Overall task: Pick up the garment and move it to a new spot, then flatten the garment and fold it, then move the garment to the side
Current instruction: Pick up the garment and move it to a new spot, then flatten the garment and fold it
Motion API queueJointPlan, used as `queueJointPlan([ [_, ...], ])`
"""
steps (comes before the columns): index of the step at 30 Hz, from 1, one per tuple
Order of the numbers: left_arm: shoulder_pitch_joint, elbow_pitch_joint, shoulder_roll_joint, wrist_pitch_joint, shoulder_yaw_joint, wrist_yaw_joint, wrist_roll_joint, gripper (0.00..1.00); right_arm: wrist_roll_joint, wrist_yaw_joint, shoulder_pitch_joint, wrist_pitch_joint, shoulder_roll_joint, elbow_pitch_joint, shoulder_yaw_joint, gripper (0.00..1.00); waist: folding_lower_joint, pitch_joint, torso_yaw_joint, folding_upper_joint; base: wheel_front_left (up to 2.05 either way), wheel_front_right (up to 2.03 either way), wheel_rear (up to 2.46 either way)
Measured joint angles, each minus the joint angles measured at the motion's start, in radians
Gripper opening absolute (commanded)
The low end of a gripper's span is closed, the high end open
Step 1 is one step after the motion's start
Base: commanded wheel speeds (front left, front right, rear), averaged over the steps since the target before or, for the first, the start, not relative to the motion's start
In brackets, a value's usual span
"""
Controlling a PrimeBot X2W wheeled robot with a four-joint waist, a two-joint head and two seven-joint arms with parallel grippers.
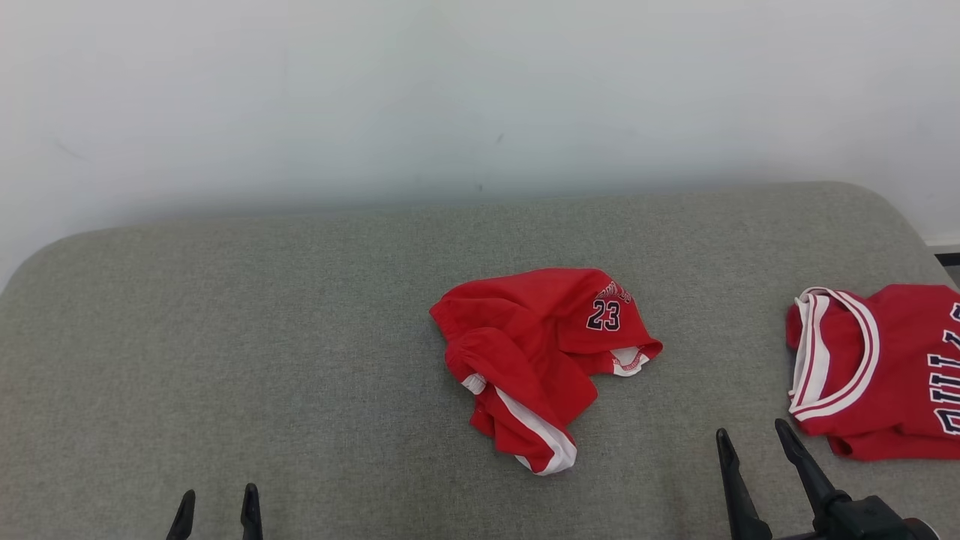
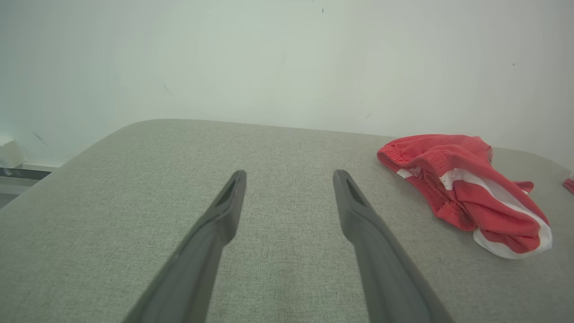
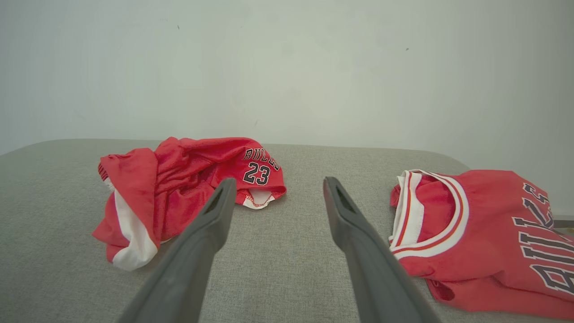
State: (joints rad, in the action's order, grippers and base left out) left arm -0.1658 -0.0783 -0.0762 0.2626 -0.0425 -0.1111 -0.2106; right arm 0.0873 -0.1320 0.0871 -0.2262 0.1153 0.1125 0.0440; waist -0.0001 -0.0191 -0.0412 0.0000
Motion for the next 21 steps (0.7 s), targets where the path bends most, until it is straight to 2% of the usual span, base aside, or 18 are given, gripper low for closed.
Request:
queueJointPlan([
  [21,0.004,-0.015,0.019,0.000,-0.009,-0.018,0.040,1.00,0.000,0.000,-0.002,-0.006,-0.008,-0.003,0.000,1.00,0.0002,0.019,0.008,0.0000,0.00,0.00,0.00],
])
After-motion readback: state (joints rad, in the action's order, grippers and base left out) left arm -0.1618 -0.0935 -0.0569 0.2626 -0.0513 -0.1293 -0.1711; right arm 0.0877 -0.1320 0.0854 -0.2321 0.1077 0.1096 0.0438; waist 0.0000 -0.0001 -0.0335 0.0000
